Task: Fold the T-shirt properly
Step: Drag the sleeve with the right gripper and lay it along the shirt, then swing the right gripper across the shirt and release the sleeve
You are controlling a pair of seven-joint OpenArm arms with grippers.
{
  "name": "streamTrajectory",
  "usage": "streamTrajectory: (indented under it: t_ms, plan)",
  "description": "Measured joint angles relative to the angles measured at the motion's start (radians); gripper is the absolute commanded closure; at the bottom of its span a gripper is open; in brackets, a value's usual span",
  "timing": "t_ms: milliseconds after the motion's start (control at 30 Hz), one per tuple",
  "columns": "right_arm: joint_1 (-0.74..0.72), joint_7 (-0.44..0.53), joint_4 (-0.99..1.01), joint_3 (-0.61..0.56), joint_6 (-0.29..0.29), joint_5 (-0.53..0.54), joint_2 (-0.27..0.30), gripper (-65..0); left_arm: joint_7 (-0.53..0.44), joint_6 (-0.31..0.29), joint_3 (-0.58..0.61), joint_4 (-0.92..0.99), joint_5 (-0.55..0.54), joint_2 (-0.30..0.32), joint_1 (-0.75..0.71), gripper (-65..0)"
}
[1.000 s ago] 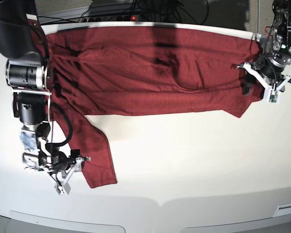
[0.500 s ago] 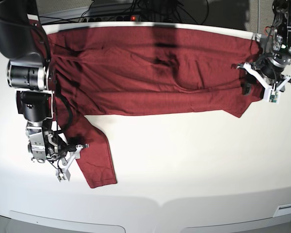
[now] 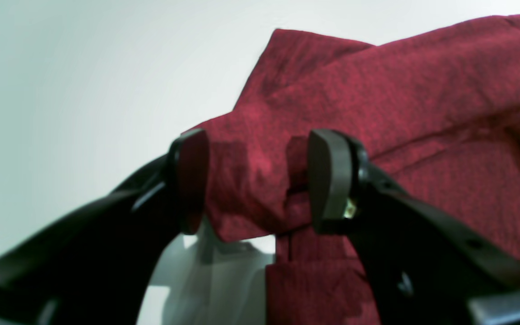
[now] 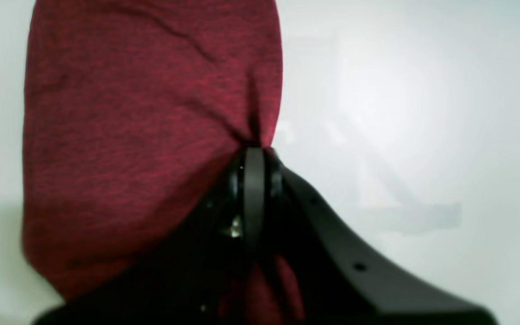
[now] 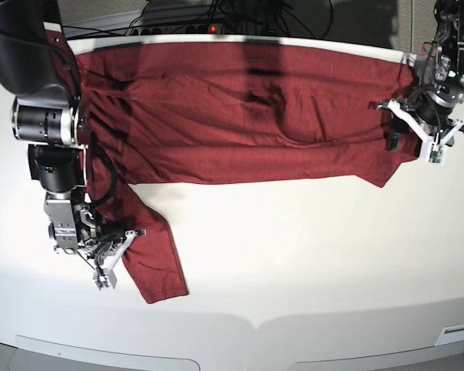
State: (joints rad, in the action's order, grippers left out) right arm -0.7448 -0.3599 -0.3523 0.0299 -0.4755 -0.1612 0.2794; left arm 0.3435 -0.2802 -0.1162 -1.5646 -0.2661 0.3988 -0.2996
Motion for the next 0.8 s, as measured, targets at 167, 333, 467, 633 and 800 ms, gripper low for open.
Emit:
streamTrajectory:
  t_ms: [167, 333, 467, 633, 800]
  plan:
    - [0.002, 0.042, -0.006, 0.000, 0.000, -0.029, 0.003, 0.0, 0.000, 0.000, 0.000, 0.000, 0.000, 0.000, 0.000, -33.9]
    - [0.004, 0.014, -0.071, -0.001, -0.111, -0.046, 0.003, 0.0, -0.001, 0.000, 0.000, 0.000, 0.000, 0.000, 0.000, -33.9]
    - [0.011, -0.068, -0.190, -0.002, -0.201, 0.089, 0.003, 0.0, -0.021, 0.001, -0.001, 0.000, 0.002, 0.000, 0.000, -32.1]
    - [0.002, -0.233, -0.359, -0.002, -0.217, 0.192, -0.047, 0.0, -0.032, 0.105, -0.043, 0.000, 0.008, 0.000, 0.000, -30.4]
    - [0.006, -0.400, -0.439, -0.003, -0.218, 0.375, -0.141, 0.0, -0.022, 0.105, -0.129, 0.000, 0.007, 0.000, -0.011, -30.4]
